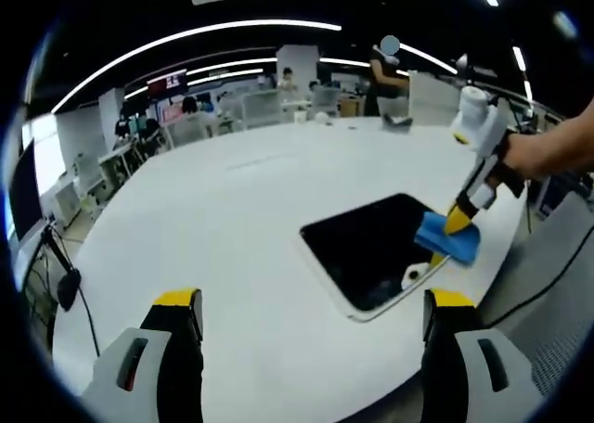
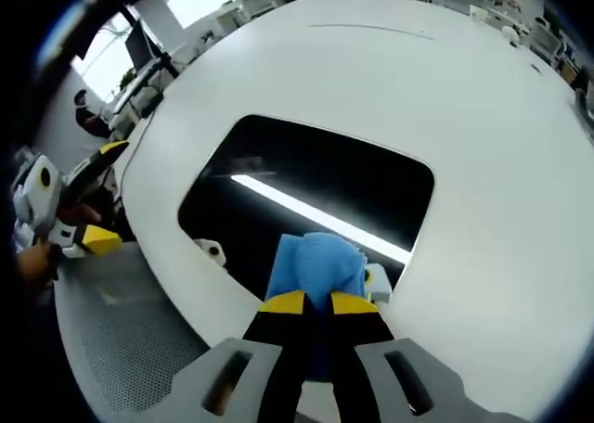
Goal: Wipe the mirror surface with the cleaning cloth until all visible marks leave the cleaned area.
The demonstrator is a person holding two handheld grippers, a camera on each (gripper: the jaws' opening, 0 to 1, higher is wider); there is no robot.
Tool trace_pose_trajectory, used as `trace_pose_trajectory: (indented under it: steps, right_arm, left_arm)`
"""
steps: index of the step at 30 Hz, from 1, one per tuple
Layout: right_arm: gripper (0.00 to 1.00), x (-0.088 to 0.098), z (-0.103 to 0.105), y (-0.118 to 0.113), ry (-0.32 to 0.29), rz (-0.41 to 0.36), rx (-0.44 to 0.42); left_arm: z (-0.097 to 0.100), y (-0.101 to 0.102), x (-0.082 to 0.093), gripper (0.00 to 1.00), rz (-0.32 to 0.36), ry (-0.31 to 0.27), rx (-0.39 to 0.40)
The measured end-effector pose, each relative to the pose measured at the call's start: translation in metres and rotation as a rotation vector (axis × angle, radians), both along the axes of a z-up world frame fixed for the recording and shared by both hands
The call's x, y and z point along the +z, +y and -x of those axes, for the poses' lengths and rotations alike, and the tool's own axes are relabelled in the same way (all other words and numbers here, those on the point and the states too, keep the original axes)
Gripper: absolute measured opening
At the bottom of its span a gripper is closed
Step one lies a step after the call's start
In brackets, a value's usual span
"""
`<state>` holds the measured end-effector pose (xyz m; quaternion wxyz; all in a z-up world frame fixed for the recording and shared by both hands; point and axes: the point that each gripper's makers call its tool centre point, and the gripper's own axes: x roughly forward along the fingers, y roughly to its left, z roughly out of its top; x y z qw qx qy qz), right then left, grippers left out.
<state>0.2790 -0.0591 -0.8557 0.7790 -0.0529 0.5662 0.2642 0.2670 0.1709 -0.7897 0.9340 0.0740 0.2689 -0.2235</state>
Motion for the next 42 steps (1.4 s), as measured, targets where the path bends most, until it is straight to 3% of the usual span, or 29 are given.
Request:
trace_pose_trajectory:
  steps: [11, 42]
  right_arm:
    - [0.02, 0.0, 0.001, -0.011, 0.006, 0.016, -0.019]
    - [0.02, -0.001, -0.008, -0.02, 0.013, 0.061, -0.05]
  left_arm:
    - [0.003, 0.001, -0.007, 1.0, 0.015, 0.042, 0.007]
    - [0.004, -0.005, -0.005, 0.99, 0.019, 0.032, -0.02]
